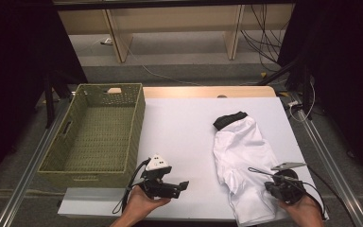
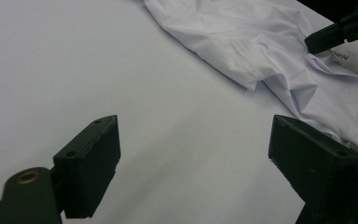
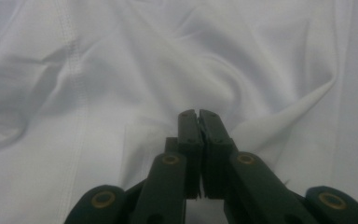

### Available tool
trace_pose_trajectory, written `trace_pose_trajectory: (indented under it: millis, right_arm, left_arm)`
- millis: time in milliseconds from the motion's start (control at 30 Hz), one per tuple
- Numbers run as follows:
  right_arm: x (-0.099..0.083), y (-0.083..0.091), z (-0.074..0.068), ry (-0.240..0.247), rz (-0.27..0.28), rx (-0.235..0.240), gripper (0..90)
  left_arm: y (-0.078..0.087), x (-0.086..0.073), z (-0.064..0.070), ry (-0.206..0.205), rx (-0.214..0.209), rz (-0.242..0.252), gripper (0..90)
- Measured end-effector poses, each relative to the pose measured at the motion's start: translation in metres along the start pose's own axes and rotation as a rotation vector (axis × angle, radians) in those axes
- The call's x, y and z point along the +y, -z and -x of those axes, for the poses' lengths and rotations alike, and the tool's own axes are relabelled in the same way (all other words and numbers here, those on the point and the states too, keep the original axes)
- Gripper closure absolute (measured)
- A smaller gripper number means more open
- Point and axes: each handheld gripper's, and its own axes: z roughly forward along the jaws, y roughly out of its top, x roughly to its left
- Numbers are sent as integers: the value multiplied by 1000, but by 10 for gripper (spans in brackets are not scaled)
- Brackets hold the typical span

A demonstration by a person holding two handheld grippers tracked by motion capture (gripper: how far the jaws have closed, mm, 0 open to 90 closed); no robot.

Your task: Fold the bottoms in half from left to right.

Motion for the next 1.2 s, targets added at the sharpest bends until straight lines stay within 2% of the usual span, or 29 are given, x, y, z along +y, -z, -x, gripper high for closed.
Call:
trace_pose_trajectory:
  millis: [67,200,267,400,500,633,733,833,867,933,967,1000,1100,1133,1200]
  right_arm:
    - [-2,9,6,-13,36,12,896]
    - [-8,20,15,-28,68,2,890]
    - [-11,24,20,-38,82,12,882]
    - [-20,30,31,-53,74,5,890]
    - [-28,35,42,-60,71,34,870]
    - [-35,43,52,-82,96,36,853]
    - [-35,48,57,-138,143,33,813]
    - [-30,46,54,-163,166,10,673]
    - [-28,44,52,-162,171,11,656]
    - [-23,40,44,-153,186,19,608]
    - [-20,38,39,-138,188,30,553]
    - [-17,36,35,-123,171,43,517]
    - [-10,26,21,-66,130,75,498]
    - [-8,22,17,-49,107,73,511]
    - [-7,15,13,-20,64,35,643]
  left_arm:
    - [0,0,0,0,1,0,166]
    - [0,0,-1,0,2,-5,166]
    - [0,0,0,1,2,-3,166]
    - [0,0,-1,0,3,-4,166]
    - [0,0,-1,0,2,-3,166]
    - [0,1,-1,3,4,-3,166]
    - [-1,0,-1,2,4,-4,166]
    - [-1,0,-1,0,3,-4,166]
    - [-1,0,-1,0,4,-5,166]
    - [-2,0,0,1,4,-6,166]
    - [-2,0,0,1,3,-6,166]
    - [-2,0,0,0,3,-7,166]
    - [-2,0,0,1,2,-7,166]
    - [-2,0,0,-1,2,-7,166]
    - [-2,0,0,0,2,-7,166]
